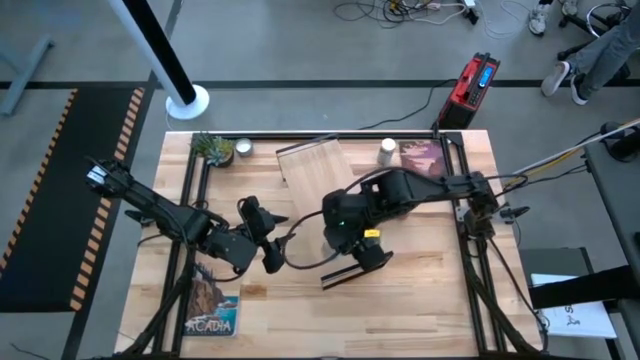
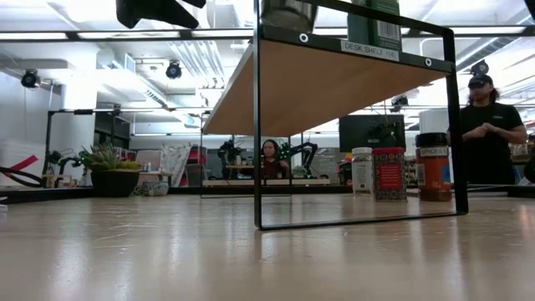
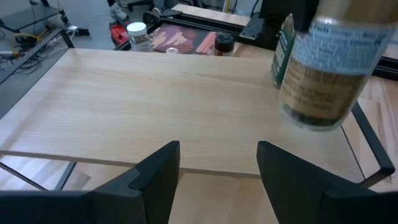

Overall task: Shelf spices
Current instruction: Put the brown seasoning bottle on the shelf

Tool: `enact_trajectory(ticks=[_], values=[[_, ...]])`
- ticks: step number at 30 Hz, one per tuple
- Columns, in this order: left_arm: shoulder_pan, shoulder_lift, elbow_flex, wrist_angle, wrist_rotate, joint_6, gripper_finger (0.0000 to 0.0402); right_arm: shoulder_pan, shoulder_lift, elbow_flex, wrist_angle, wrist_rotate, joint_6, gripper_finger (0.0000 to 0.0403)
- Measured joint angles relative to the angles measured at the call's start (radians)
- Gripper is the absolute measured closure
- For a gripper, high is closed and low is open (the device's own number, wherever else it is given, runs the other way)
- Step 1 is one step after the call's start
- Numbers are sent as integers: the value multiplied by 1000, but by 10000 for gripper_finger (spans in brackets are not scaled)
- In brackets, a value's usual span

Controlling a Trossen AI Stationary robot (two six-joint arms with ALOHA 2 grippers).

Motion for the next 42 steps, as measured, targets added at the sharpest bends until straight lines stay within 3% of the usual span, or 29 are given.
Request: enact_trajectory(ticks=[8, 16, 24, 33, 42], values=[[0, 0, -10, -1, 2, -21, 198, 0, 51, 0, -3, 0, -26, 129], [0, 0, -10, 2, 3, -20, 198, 2, 54, 0, -3, -8, -4, 143], [0, 0, -11, 24, 4, -21, 198, 3, 66, -2, -3, -48, 21, 116], [0, 0, -12, 23, 4, -19, 198, 2, 67, 2, -7, -44, 5, 127], [0, 0, -21, 24, 23, -28, 198, 0, 63, 56, -2, -46, 15, 92]])
